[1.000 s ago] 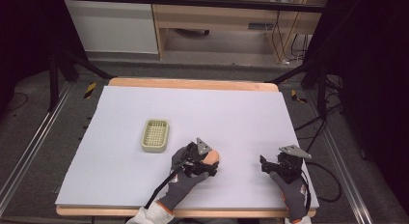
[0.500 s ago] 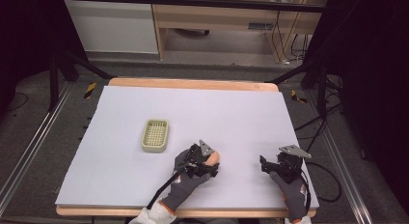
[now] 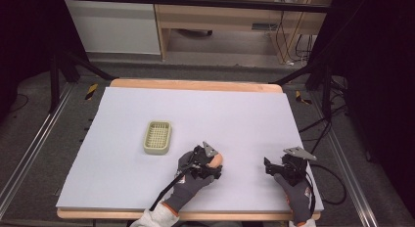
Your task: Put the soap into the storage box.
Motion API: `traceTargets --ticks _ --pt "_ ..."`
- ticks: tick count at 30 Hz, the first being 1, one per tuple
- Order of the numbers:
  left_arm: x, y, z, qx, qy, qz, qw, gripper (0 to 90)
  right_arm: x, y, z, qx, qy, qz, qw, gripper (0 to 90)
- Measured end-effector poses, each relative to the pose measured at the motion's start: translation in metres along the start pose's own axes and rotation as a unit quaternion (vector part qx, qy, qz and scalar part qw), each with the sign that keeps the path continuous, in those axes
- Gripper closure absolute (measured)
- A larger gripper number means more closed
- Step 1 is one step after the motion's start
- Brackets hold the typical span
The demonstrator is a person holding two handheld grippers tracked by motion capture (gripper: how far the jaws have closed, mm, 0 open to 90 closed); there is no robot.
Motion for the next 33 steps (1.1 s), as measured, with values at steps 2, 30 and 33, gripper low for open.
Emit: traceTargets --ticks 2,30,33 --pt "0.000 0.000 0.000 0.000 -0.003 0.000 1.0000 29.4 0.000 0.000 0.000 0.000 0.000 0.001 1.0000 7.7" --pt "0.011 -0.044 0.018 -0.010 -0.010 -0.030 0.9994 31.2 0.000 0.000 -0.001 -0.001 0.002 -0.001 1.0000 7.7" --pt "0.010 -0.051 0.024 -0.009 -0.013 -0.033 0.9993 31.3 0.000 0.000 -0.001 0.000 0.004 0.000 1.0000 7.7"
Point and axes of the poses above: each handheld gripper's, and its own axes: y roughly forward along the jaws, x roughly out of its top, z roughly to its left, the point moved 10 cm from there along y, roughly forward along the jaws, and after that the axes turned 8 degrees about y, right-handed, at the moved point
